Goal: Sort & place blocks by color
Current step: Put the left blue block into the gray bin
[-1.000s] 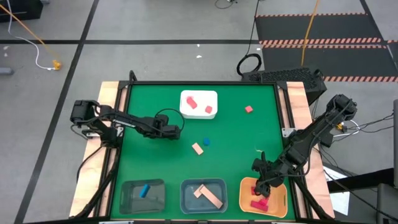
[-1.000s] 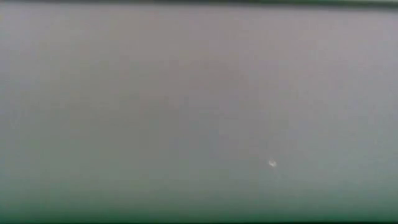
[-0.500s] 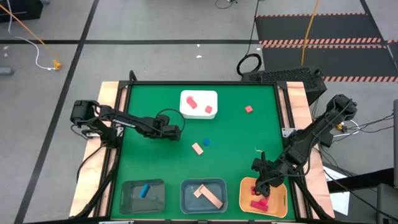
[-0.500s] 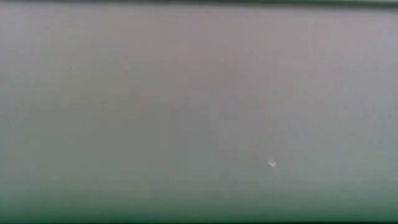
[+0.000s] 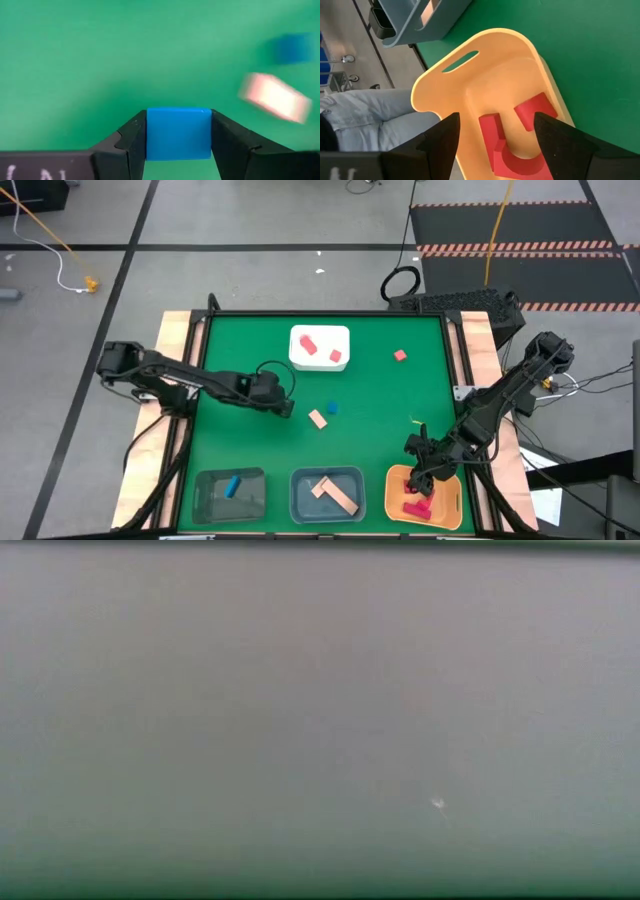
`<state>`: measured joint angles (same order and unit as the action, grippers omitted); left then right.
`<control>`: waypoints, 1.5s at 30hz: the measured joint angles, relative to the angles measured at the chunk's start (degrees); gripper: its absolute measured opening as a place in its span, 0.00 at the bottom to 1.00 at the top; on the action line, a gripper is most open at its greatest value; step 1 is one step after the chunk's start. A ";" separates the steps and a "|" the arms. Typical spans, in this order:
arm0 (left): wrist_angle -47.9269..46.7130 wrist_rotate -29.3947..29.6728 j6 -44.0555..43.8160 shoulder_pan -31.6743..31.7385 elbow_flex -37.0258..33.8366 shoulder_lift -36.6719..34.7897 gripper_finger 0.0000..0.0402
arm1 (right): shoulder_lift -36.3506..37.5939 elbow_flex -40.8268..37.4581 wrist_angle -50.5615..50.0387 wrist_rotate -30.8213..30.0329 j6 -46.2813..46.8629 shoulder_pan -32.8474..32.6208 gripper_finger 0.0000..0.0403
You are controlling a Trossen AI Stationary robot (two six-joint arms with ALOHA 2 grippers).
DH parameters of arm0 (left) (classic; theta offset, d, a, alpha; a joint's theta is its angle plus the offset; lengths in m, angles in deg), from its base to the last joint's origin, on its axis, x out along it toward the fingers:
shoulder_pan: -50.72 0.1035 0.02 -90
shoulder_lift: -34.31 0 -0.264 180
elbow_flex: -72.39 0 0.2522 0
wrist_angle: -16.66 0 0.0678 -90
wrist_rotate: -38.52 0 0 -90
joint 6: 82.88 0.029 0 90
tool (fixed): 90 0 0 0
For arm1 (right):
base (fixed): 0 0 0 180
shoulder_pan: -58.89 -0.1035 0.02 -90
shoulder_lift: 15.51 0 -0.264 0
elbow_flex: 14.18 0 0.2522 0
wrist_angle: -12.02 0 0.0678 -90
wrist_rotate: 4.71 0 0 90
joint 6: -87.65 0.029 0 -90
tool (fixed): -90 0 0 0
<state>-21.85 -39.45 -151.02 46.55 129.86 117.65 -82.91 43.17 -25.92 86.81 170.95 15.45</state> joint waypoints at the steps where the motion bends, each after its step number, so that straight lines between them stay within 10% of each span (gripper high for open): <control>1: 1.60 -0.08 0.00 -1.12 0.02 -1.13 0.43 | 0.00 0.00 0.01 0.00 0.00 0.00 0.61; 23: 23.64 -2.59 -21.71 -45.45 0.04 -9.03 0.43 | 0.00 -0.04 20.74 -0.18 -22.19 6.66 0.51; 30: 10.65 -3.72 -35.20 -50.17 0.02 -8.89 0.43 | 0.00 -0.04 19.93 -0.51 -33.17 14.05 0.49; 45: 1.38 -12.51 -46.64 -51.49 0.00 -4.99 0.43 | -3.08 -0.63 20.06 -24.12 -43.38 25.67 0.49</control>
<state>-20.47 -51.97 -197.66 -4.94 129.86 112.66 -85.99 42.54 -5.86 62.69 127.57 41.12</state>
